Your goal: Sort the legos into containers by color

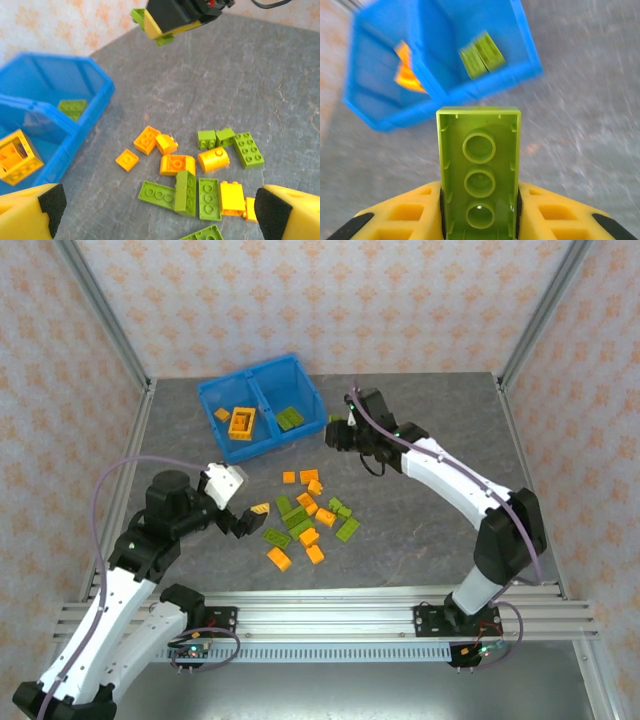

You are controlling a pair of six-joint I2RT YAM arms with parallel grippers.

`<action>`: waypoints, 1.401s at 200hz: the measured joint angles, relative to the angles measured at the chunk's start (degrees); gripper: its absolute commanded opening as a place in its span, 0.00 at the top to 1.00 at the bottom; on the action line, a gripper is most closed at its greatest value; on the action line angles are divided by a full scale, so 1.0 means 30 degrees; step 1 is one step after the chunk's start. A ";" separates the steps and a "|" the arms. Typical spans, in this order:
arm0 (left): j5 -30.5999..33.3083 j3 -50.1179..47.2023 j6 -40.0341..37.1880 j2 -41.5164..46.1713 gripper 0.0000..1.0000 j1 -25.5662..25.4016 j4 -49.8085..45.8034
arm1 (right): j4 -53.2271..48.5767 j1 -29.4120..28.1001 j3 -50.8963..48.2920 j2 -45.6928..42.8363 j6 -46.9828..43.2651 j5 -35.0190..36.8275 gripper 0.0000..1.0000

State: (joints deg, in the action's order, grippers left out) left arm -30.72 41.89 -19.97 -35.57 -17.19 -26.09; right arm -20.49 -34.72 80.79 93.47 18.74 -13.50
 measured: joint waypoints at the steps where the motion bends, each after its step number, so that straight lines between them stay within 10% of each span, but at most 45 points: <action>1: 0.0000 0.0000 0.0000 0.0000 0.00 0.0000 0.0000 | 0.0080 0.0000 0.0051 0.0000 0.0029 -0.0007 0.64; 159: 0.5887 -0.0270 0.2871 0.0481 0.00 0.1625 0.1217 | -0.3912 -0.0430 2.4523 2.0706 0.0291 0.1698 0.51; 227: 0.6754 -0.0255 0.5056 -0.0656 0.00 0.1625 0.1370 | -0.5676 -0.0430 2.4400 1.8520 0.0517 0.1341 0.41; 280: 0.9704 0.3861 1.3172 -0.4320 0.02 0.1603 -0.1821 | -0.6149 -0.0823 1.2480 0.4976 -0.0219 0.1093 0.28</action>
State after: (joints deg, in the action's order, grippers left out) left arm -1.61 53.47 19.55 -48.53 -12.38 -31.55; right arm -38.94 -37.19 118.24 108.40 18.09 -10.22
